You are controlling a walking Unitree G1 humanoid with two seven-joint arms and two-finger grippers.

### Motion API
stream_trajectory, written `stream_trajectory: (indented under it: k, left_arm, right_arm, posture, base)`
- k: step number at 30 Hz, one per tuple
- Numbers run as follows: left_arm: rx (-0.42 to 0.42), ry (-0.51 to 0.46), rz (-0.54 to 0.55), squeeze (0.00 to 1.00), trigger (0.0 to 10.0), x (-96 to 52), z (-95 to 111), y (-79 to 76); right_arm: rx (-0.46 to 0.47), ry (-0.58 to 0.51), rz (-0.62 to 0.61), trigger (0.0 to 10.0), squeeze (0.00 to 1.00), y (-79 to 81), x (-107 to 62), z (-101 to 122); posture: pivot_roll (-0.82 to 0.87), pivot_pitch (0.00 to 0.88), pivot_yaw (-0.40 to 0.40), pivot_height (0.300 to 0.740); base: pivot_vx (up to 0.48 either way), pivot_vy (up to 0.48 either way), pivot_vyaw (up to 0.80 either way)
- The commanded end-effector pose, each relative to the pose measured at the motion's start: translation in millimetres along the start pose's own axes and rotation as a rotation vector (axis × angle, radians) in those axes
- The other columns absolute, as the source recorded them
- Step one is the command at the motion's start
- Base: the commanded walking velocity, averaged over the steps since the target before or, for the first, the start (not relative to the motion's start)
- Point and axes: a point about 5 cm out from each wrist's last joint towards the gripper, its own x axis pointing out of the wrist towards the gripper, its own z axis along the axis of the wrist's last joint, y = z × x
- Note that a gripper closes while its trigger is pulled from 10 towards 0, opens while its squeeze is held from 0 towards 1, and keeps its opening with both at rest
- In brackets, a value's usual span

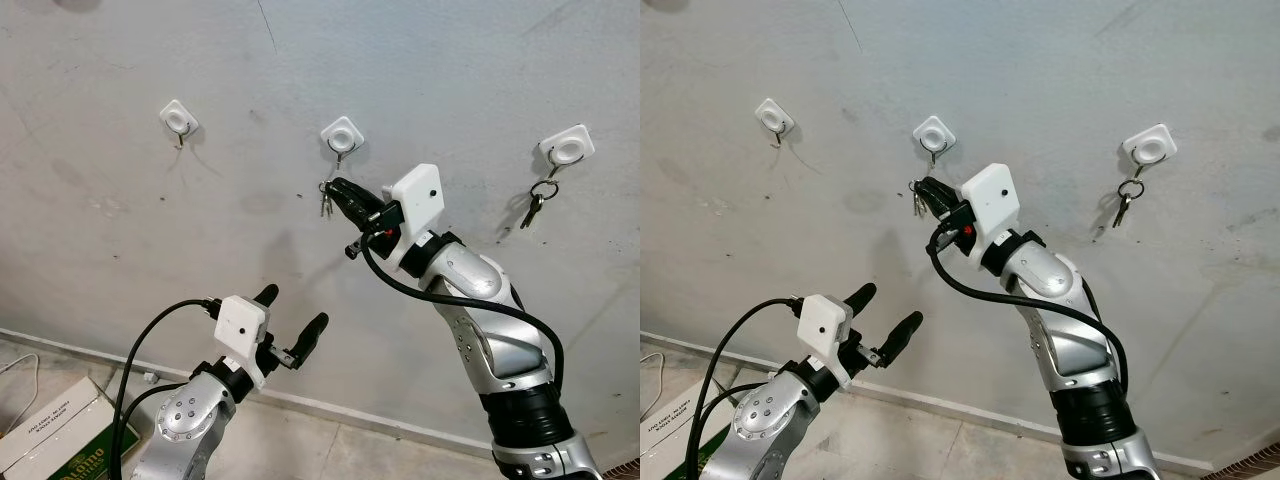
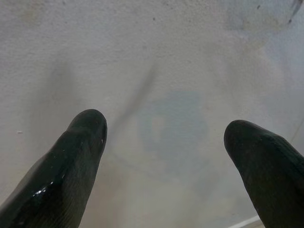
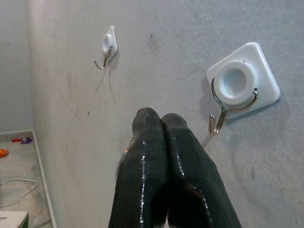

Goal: Hang keys on a hook

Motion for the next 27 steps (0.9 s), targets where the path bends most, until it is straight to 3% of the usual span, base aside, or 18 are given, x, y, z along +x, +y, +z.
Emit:
stream_trajectory:
  k: [1,11,27]
  left_arm:
    - [0.019,0.008,0.000,0.00,10.0,-0.5,-1.0,1.3]
    - [0.021,0.008,-0.001,0.00,10.0,1.0,-1.6,1.1]
    - [0.027,-0.032,0.007,0.00,10.0,1.9,5.8,2.9]
  right_arm:
    - [-0.006,-0.038,0.023,10.0,0.00,1.9,7.0,8.3]
    - [-0.027,-0.075,-0.023,10.0,0.00,-8.7,15.4,15.1]
    - [-0.038,-0.094,-0.151,10.0,0.00,-28.3,10.9,14.7]
  posture:
    - [0.01,0.000,0.067,0.740]
    - [0.02,0.000,0.067,0.740]
    - [0.02,0.000,0.073,0.740]
  base:
    - [0.000,0.000,0.00]
    - [0.000,0.000,0.00]
    - [0.000,0.000,0.00]
